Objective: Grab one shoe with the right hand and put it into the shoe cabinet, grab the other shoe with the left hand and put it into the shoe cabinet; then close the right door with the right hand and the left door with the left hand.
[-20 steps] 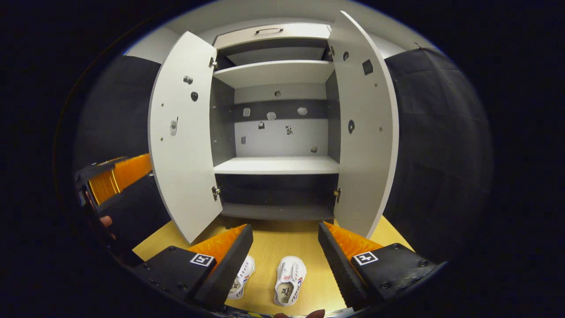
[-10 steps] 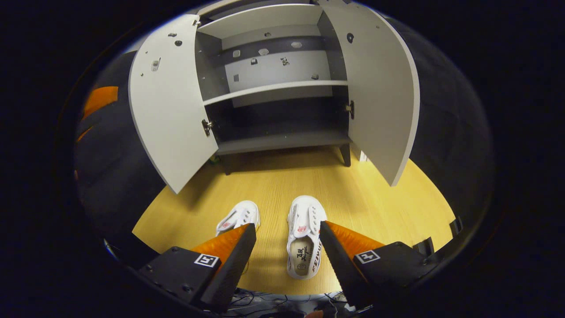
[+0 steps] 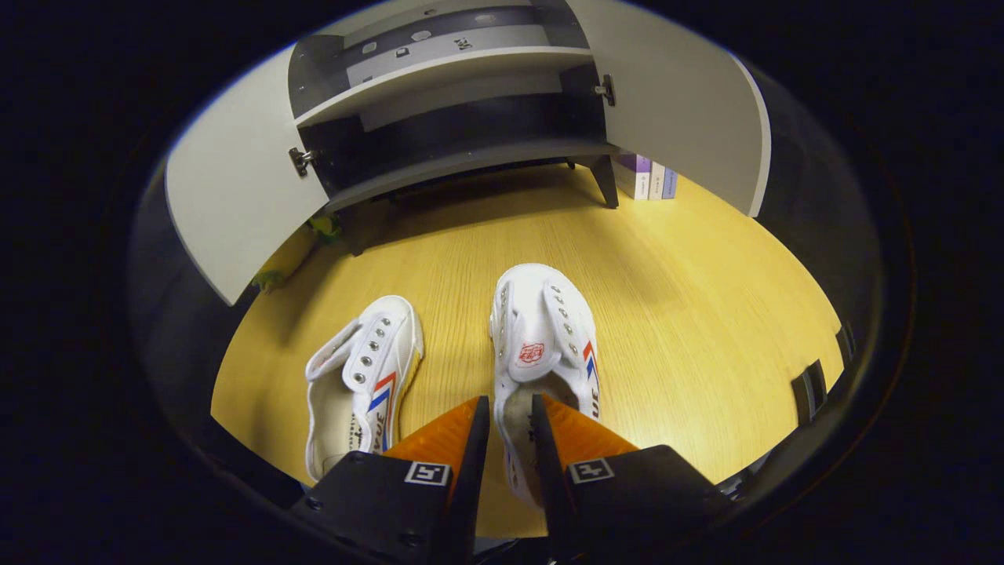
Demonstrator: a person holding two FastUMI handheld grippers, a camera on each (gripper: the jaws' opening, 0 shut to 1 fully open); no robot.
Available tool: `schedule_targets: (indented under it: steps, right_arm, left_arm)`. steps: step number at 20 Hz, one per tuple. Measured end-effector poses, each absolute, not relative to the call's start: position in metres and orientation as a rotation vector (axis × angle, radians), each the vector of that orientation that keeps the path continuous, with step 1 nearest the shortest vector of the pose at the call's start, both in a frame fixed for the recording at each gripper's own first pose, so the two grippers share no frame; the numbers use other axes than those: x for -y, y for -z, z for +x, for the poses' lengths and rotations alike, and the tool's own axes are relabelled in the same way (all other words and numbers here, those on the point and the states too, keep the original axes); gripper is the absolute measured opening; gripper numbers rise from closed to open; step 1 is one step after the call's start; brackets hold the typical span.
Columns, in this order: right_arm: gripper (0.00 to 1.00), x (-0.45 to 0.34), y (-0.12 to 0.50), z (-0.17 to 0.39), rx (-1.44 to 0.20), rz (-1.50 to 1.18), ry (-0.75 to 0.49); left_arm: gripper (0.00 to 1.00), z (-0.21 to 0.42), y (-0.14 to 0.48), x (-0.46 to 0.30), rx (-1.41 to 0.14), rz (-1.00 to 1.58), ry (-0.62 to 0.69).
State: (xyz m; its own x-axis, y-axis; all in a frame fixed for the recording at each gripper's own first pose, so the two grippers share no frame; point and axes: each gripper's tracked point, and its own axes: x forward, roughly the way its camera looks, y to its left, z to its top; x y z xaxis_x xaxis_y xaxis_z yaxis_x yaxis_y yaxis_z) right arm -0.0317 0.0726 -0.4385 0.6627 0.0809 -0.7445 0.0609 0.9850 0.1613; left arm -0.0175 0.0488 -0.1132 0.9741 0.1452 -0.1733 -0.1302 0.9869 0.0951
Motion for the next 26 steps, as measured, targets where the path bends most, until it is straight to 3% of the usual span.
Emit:
schedule_targets:
  steps: [6, 9, 13, 15, 17, 26]
  right_arm:
    - [0.35, -0.080, 0.457, 0.006, -0.771, 0.158, 0.036]
    - [0.29, -0.079, 0.458, 0.019, -0.683, 0.113, 0.047]
    - [0.31, -0.072, 0.464, 0.045, -0.619, 0.101, 0.070]
    - [0.16, -0.078, 0.462, 0.041, -0.621, 0.102, 0.047]
    - [0.09, -0.076, 0.465, 0.047, -0.627, 0.112, 0.013]
    - [0.06, -0.056, 0.410, 0.032, -0.648, 0.143, -0.065]
  left_arm:
    - [0.96, -0.014, 0.134, -0.057, -0.218, 0.072, -0.147]
    - [0.96, -0.015, 0.142, -0.063, -0.228, 0.079, -0.159]
    - [0.96, -0.016, 0.144, -0.072, -0.225, 0.100, -0.173]
    - [0.96, -0.017, 0.145, -0.077, -0.220, 0.114, -0.178]
    - [0.96, -0.016, 0.146, -0.078, -0.222, 0.119, -0.180]
    - [0.96, -0.008, 0.140, -0.069, -0.212, 0.111, -0.155]
